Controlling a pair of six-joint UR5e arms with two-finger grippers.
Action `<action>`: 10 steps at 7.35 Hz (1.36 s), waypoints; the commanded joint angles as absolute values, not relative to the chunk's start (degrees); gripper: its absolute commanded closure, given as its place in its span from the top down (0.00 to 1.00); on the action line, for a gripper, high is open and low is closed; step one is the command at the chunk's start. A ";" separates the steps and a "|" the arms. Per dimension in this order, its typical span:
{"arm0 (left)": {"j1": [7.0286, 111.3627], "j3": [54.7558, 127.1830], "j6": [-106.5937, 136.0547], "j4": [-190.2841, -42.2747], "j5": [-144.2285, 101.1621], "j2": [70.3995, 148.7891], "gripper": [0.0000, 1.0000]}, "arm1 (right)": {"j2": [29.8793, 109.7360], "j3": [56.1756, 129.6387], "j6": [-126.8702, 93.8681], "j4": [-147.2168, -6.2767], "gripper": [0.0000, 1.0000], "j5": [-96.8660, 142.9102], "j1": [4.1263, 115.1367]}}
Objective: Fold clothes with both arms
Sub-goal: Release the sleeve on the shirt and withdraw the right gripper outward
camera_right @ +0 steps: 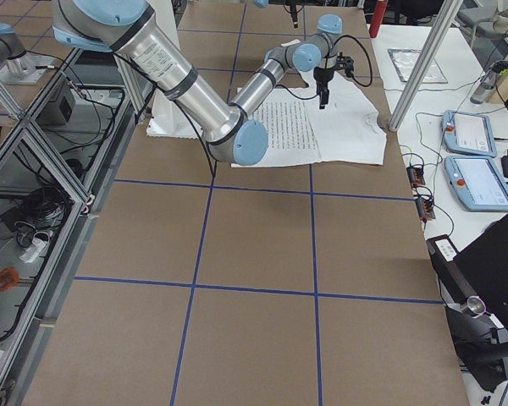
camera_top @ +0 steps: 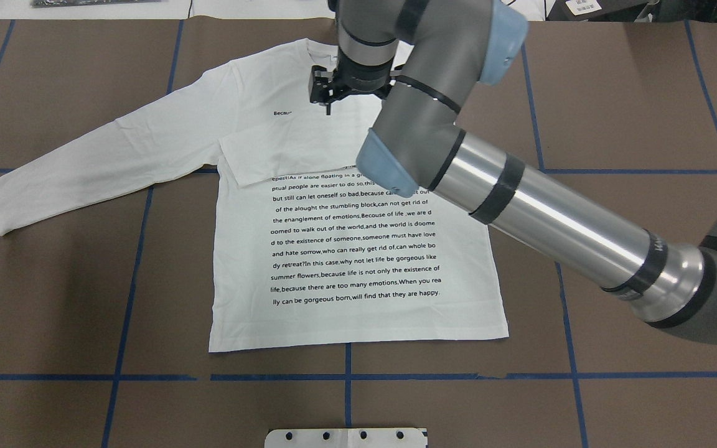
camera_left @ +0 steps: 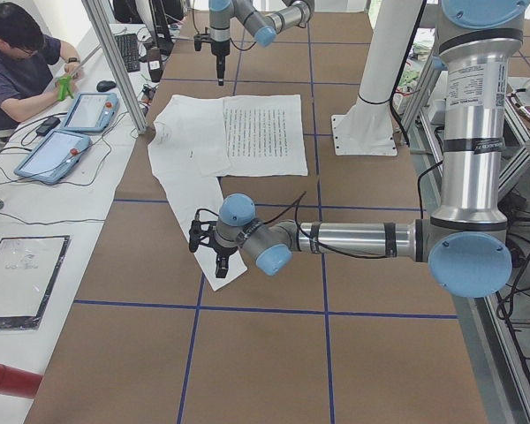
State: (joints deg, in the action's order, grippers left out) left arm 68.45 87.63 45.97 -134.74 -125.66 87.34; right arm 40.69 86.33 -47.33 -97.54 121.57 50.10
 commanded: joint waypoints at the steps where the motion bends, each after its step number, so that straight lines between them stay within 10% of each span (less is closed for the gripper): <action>1: 65.05 86.84 47.12 -129.16 -124.81 89.01 0.99 | 52.33 94.28 -36.17 -100.81 1.00 127.51 57.80; 10: 62.93 77.70 38.23 -129.73 -124.01 91.67 0.94 | 62.14 101.25 -31.03 -100.72 1.00 131.57 63.10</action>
